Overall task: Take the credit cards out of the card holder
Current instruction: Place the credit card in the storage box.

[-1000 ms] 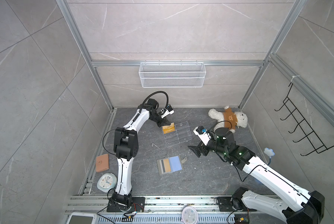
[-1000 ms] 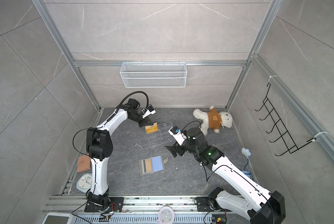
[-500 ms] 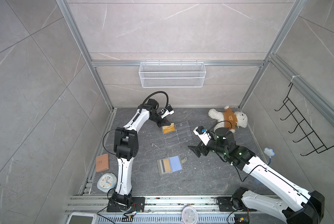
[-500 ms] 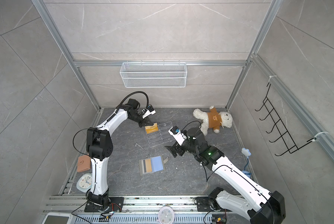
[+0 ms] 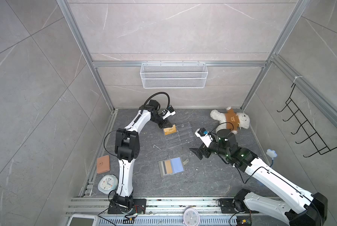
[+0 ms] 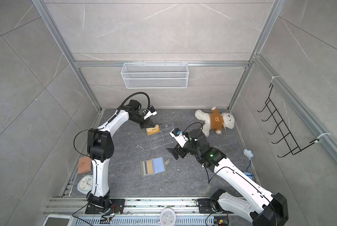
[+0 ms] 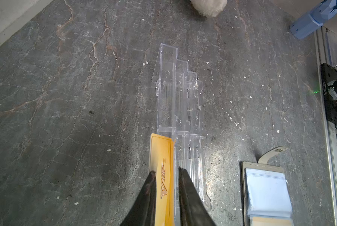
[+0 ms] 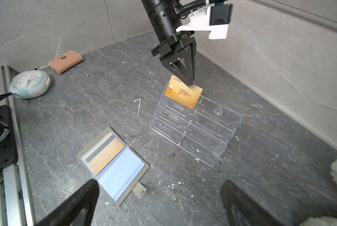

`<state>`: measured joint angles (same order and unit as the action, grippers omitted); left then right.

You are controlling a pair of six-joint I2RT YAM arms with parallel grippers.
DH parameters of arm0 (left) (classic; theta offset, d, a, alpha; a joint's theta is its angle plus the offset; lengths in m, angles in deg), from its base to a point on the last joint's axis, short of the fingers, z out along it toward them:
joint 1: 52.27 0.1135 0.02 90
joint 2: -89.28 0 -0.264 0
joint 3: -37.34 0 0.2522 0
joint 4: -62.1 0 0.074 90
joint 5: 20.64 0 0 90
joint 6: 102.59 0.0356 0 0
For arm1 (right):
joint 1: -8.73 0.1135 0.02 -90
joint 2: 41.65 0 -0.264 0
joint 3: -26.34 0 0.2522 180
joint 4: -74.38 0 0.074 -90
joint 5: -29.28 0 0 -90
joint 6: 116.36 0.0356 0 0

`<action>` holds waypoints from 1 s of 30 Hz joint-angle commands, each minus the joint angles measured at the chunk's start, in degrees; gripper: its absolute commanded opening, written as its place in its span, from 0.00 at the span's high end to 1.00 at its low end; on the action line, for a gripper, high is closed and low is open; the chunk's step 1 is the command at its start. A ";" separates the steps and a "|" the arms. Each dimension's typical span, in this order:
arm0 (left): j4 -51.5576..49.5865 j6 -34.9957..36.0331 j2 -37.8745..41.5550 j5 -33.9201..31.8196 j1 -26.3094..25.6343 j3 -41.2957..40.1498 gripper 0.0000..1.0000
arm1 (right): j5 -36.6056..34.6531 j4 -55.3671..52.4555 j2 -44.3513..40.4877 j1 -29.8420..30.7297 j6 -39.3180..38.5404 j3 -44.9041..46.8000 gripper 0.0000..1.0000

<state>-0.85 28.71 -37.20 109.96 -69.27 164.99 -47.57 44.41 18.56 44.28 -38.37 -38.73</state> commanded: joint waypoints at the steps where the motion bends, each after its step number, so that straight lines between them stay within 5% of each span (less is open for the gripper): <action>1: 0.73 -1.32 3.91 0.88 0.33 1.73 0.73 | 1.01 -0.84 -1.28 -0.09 -0.10 0.39 0.00; 11: 19.89 -12.52 19.70 -5.54 0.34 -7.34 0.47 | -2.73 0.92 -2.71 -0.07 1.97 1.17 0.00; 20: 40.66 -31.07 41.44 -15.93 0.30 -25.64 0.26 | -19.37 -1.90 -2.85 -0.53 8.20 -2.51 0.00; 24: 43.44 -38.84 52.05 -19.61 0.31 -34.76 0.16 | -18.25 -5.29 -2.20 -1.52 10.41 -5.15 0.00; 30: 36.54 -53.42 67.20 -21.42 0.29 -48.14 0.14 | -13.59 -4.33 -4.32 -2.37 13.90 -4.06 0.00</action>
<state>36.72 -13.87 24.83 90.44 -69.24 121.58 -63.27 40.91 15.85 42.18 -27.55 -42.62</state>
